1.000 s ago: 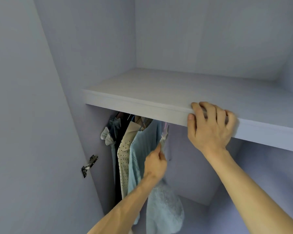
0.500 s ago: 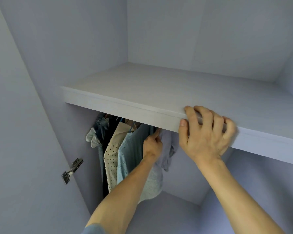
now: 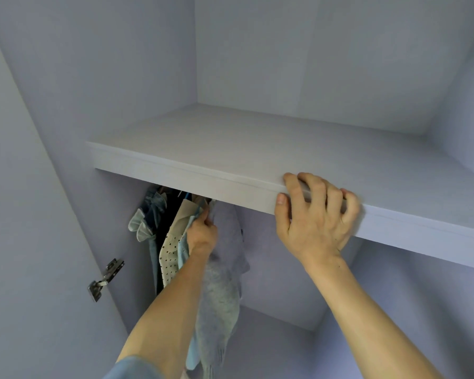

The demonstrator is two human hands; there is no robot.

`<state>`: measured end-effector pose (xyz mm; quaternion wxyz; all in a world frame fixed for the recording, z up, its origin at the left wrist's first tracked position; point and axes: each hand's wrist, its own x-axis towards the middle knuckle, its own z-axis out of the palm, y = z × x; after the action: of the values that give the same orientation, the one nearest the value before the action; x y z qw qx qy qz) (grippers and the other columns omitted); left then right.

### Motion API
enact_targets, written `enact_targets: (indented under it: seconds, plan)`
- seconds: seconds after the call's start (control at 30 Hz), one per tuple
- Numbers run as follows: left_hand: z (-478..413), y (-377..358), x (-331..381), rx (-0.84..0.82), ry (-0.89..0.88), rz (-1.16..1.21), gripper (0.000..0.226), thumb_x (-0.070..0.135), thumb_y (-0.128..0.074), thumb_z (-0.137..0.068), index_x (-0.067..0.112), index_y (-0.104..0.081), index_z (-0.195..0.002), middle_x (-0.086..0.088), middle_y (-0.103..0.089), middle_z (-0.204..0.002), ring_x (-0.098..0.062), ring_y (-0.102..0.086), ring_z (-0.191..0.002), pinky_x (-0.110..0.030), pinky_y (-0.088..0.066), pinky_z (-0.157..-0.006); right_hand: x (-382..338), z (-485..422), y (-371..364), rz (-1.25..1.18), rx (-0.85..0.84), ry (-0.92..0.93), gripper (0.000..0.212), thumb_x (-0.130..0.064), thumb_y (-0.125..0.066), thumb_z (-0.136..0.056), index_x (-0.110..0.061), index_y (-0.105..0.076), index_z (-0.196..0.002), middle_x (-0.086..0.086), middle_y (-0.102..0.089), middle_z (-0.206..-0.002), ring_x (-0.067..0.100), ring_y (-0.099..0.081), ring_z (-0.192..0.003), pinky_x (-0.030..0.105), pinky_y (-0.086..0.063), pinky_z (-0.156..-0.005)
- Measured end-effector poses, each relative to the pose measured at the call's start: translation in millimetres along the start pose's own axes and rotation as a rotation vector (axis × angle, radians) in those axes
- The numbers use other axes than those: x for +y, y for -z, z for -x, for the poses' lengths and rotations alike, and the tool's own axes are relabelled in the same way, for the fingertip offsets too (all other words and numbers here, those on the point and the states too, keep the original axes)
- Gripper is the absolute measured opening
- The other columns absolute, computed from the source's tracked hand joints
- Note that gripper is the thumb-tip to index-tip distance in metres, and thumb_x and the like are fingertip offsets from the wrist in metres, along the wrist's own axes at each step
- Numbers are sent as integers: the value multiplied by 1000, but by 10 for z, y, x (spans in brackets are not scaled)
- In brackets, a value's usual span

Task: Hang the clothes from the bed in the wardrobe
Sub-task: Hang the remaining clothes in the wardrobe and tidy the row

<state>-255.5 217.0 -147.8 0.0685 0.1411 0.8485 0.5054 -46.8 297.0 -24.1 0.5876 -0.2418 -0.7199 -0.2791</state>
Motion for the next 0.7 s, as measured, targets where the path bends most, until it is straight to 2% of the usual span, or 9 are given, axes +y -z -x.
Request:
enact_targets:
  seconds: [0.07,0.1,0.17,0.23,0.3,0.43,0.57,0.63,0.7]
  plan:
    - [16,13,-55,-36,-13,13,41,20,-45,-103,25,-51,-144,-14,-65,-129,-36,-62,-112,-38,-52,-94,7,14,2,-2,-12,0,28,-35,-52,-95,-27,-69,-115,-2,-68,-114,23,-61,-101,42,-37,-92]
    - [50,9,-91,-52,-44,-11,43,19,-44,-104,25,-49,-146,-12,-65,-128,-35,-64,-109,-39,-53,-91,11,13,-4,1,-13,1,28,-36,-52,-95,-27,-68,-116,-2,-68,-114,23,-61,-101,42,-37,-93]
    - [144,26,-146,-41,-113,-96,46,17,-43,-104,28,-45,-148,-7,-69,-122,-29,-67,-100,-31,-52,-80,22,-2,-19,1,-22,-2,29,-36,-51,-95,-27,-68,-118,-2,-67,-115,23,-60,-104,42,-36,-96]
    - [261,85,-196,-36,-182,-99,47,16,-45,-102,34,-47,-146,0,-67,-126,-25,-65,-106,-29,-52,-87,21,-17,-11,-9,-48,-1,30,-36,-50,-96,-27,-67,-120,-2,-67,-117,23,-60,-106,42,-36,-98]
    - [387,202,-240,-131,-206,-108,55,10,-47,-98,33,-45,-147,0,-61,-133,-27,-62,-112,-32,-51,-95,17,-42,17,-24,-82,-2,30,-36,-49,-98,-27,-66,-120,-2,-66,-118,23,-61,-107,43,-36,-99]
    - [631,641,-291,-296,-229,-241,60,12,-48,-95,35,-41,-150,-3,-54,-141,-25,-59,-113,-32,-51,-92,9,-66,170,-96,-205,-43,30,-35,-45,-100,-25,-65,-122,-2,-64,-121,23,-59,-111,43,-34,-100]
    - [931,1283,-352,-308,-330,-384,52,28,-49,-99,32,-40,-150,2,-37,-155,-21,-38,-140,-35,-37,-112,-7,-114,361,-151,-327,-86,35,-33,-43,-101,-23,-61,-129,1,-61,-129,27,-54,-118,46,-31,-106]
    - [1199,1655,-461,-264,-371,-461,53,32,-47,-100,34,-37,-152,2,-34,-158,-22,-30,-145,-38,-31,-117,-21,-72,511,-157,-411,-110,41,-31,-44,-99,-23,-55,-137,3,-55,-139,31,-46,-129,50,-27,-113]
    - [1539,2067,-613,-207,-355,-535,53,33,-45,-102,34,-32,-154,5,-29,-160,-19,-24,-148,-34,-25,-120,-103,37,725,-190,-499,-159,49,-33,-45,-95,-24,-49,-143,4,-45,-151,31,-34,-143,52,-21,-117]
